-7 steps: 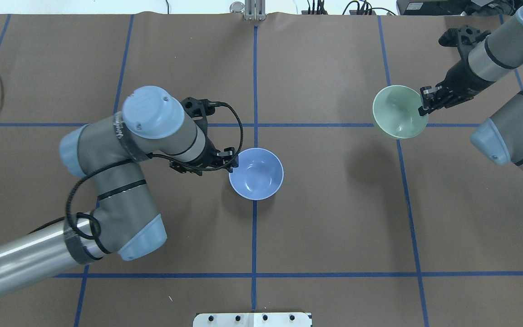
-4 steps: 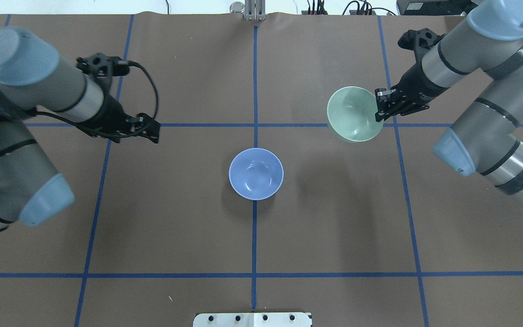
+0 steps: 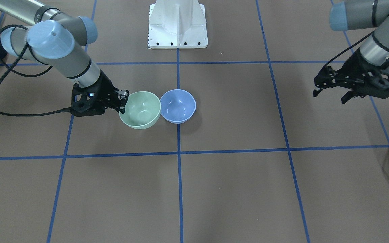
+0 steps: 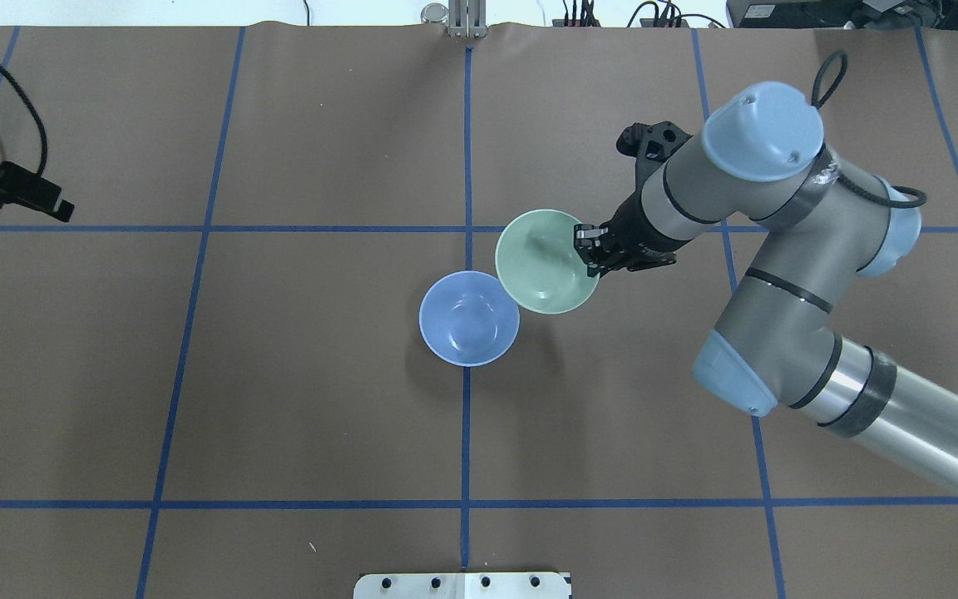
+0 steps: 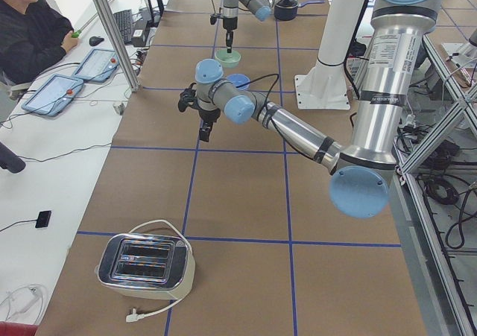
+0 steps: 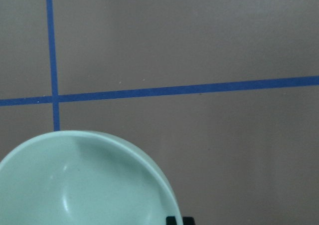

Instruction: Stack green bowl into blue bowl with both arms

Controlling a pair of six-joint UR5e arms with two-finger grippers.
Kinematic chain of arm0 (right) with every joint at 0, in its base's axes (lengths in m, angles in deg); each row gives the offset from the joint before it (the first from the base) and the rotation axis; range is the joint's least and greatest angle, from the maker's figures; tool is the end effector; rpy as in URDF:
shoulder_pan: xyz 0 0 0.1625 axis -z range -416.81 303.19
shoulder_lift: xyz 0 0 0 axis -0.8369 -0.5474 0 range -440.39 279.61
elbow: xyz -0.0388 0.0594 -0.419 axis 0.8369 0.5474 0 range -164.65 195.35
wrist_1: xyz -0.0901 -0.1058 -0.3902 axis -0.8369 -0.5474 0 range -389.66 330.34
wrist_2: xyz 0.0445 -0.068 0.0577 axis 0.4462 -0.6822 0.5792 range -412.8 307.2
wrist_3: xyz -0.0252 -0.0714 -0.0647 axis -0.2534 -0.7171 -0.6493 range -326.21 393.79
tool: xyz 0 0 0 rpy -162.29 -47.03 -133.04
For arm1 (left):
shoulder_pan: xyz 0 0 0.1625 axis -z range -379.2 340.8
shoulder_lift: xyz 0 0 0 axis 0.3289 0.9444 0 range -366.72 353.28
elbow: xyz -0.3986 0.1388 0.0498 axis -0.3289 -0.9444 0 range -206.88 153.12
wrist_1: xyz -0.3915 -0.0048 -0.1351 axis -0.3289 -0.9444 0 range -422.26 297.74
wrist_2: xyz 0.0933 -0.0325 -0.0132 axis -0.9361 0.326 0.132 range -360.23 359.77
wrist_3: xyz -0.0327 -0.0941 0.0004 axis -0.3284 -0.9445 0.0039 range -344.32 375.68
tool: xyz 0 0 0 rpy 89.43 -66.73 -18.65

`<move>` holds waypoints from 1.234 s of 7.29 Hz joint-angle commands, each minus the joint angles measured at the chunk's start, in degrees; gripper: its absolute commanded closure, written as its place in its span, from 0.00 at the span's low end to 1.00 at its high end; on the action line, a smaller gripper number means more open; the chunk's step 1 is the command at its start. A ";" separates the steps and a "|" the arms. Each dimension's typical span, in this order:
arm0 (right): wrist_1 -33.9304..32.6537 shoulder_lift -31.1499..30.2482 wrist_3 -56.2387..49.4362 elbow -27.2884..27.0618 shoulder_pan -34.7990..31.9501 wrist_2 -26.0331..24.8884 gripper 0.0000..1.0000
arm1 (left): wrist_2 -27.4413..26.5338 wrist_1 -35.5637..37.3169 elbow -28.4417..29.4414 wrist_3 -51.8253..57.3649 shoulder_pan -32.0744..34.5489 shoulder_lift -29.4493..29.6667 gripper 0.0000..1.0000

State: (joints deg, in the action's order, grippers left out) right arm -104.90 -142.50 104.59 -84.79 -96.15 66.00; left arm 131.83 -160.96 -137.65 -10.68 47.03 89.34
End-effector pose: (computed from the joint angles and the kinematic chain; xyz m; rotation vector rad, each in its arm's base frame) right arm -0.4390 -0.4700 0.2699 0.0337 -1.0121 0.0896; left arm 0.1482 -0.5017 0.4103 0.2350 0.8930 0.1855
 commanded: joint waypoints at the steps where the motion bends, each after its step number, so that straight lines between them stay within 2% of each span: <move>1: -0.26 1.38 2.58 -0.40 3.47 -3.13 1.00 | 0.83 -1.05 -0.41 9.09 5.65 -5.43 0.02; 3: -0.43 3.57 5.12 -0.15 6.19 -4.88 1.00 | 1.09 -4.46 -0.41 10.98 7.42 -9.29 0.02; 6: -4.03 5.94 5.31 0.64 8.84 -6.03 1.00 | 1.27 -5.80 -0.15 13.59 9.96 -11.59 0.02; 9: -4.04 7.44 4.52 2.83 8.75 -6.29 1.00 | 1.27 -5.89 -0.24 14.75 10.85 -12.48 0.02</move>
State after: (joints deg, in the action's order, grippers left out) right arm -108.88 -136.01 109.38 -83.15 -87.44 59.88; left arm 133.10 -166.82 -137.94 3.52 57.50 77.07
